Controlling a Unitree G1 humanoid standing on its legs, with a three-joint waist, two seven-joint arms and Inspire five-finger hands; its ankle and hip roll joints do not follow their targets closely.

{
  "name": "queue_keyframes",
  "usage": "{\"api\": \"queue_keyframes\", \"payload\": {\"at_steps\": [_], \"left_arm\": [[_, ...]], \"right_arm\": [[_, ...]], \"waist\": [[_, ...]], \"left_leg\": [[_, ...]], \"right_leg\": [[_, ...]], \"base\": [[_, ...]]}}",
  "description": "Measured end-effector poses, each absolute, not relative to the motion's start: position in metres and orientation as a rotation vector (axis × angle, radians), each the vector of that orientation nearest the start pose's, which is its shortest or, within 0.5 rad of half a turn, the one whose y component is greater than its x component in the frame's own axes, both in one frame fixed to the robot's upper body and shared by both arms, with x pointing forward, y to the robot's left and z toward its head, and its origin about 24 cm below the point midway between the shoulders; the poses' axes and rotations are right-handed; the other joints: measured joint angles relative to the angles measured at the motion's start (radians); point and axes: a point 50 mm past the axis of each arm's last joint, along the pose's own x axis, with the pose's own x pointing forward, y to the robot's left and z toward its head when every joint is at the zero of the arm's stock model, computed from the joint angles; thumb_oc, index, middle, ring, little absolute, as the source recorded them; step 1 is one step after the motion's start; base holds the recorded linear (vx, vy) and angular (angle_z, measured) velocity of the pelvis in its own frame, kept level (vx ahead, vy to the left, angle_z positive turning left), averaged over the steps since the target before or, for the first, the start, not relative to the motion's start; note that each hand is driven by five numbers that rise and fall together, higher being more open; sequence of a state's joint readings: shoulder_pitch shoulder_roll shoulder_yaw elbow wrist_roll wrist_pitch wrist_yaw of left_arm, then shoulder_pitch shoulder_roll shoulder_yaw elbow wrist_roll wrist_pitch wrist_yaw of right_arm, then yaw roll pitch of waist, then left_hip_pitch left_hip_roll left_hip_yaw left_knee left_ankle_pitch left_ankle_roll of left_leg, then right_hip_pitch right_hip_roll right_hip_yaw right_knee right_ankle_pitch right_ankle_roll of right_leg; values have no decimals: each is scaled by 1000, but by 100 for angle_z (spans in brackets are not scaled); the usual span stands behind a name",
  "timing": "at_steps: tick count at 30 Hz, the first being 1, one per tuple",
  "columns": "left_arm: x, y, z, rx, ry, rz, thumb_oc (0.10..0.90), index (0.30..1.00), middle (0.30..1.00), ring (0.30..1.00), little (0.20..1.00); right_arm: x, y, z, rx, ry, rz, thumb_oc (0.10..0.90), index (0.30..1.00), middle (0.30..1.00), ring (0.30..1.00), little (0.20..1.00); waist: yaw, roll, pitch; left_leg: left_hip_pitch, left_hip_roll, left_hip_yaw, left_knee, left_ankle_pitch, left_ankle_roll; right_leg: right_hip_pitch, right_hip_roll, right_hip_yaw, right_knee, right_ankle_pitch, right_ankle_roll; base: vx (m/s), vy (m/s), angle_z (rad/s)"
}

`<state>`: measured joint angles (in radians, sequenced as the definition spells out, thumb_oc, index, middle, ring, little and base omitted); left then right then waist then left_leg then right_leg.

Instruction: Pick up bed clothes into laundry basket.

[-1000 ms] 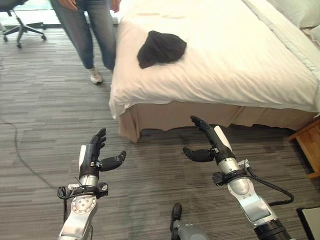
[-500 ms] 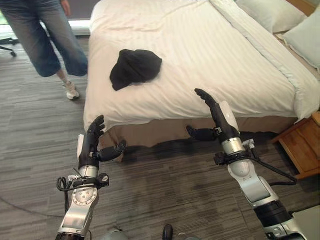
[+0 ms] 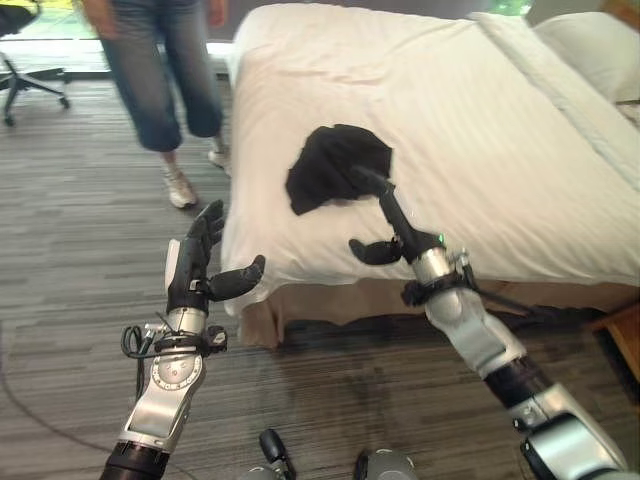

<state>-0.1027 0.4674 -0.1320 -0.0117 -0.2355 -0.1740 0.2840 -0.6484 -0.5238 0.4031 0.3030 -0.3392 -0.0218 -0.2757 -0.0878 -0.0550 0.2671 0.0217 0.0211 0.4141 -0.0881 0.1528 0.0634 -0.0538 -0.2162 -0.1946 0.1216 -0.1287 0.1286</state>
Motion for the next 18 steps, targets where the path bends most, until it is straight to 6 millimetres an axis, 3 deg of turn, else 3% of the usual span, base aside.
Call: {"api": "queue_keyframes", "payload": {"at_steps": [1,3,4,5,6,9,14,18], "left_arm": [[268,211,99,192,-273,123,800,900,900,900,900],[265,223,98,213,-251,130,800,900,900,900,900],[264,231,100,242,-248,136,800,900,900,900,900],[263,232,100,245,-248,139,800,900,900,900,900],[260,232,99,241,-248,141,800,900,900,900,900],[257,225,100,241,-258,89,800,900,900,900,900],[258,209,93,214,-241,12,800,900,900,900,900],[259,207,96,209,-254,6,800,900,900,900,900]], "right_arm": [[352,-154,160,-952,-454,-4,800,900,900,900,900],[358,-151,159,-981,-436,9,800,900,900,900,900],[367,-146,157,-1034,-399,49,800,900,900,900,900],[370,-145,158,-1043,-393,56,800,900,900,900,900],[371,-144,161,-1037,-399,58,800,900,900,900,900],[374,-143,177,-1025,-428,45,800,900,900,900,900],[381,-151,184,-1024,-411,6,800,900,900,900,900],[386,-162,178,-1022,-353,-23,800,900,900,900,900]], "waist": [[23,1,-1],[29,-6,-3],[68,-37,-8],[80,-34,-7],[90,-17,-9],[95,-13,-10],[45,-13,-9],[45,-11,-9]], "left_leg": [[2,-4,-56,-1,-4,-3],[5,-4,-112,-2,-20,-18],[25,-10,-122,-1,-26,-57],[34,4,-131,-1,-29,-76],[36,34,-133,-1,-27,-88],[47,107,-79,0,-26,-115],[86,134,-39,0,-8,-141],[82,136,-45,0,-8,-142]], "right_leg": [[6,2,43,-98,69,8],[12,5,115,-223,201,-1],[19,1,102,-223,269,-18],[30,14,99,-223,302,-6],[34,43,93,-216,298,-13],[42,122,83,-215,275,-47],[93,144,19,-215,250,-78],[112,143,-27,-216,220,-84]], "base": [[211,-145,110],[201,-144,106],[137,-118,67],[149,-145,23],[165,-145,3],[179,-164,-10],[170,-147,6],[157,-114,30]]}}
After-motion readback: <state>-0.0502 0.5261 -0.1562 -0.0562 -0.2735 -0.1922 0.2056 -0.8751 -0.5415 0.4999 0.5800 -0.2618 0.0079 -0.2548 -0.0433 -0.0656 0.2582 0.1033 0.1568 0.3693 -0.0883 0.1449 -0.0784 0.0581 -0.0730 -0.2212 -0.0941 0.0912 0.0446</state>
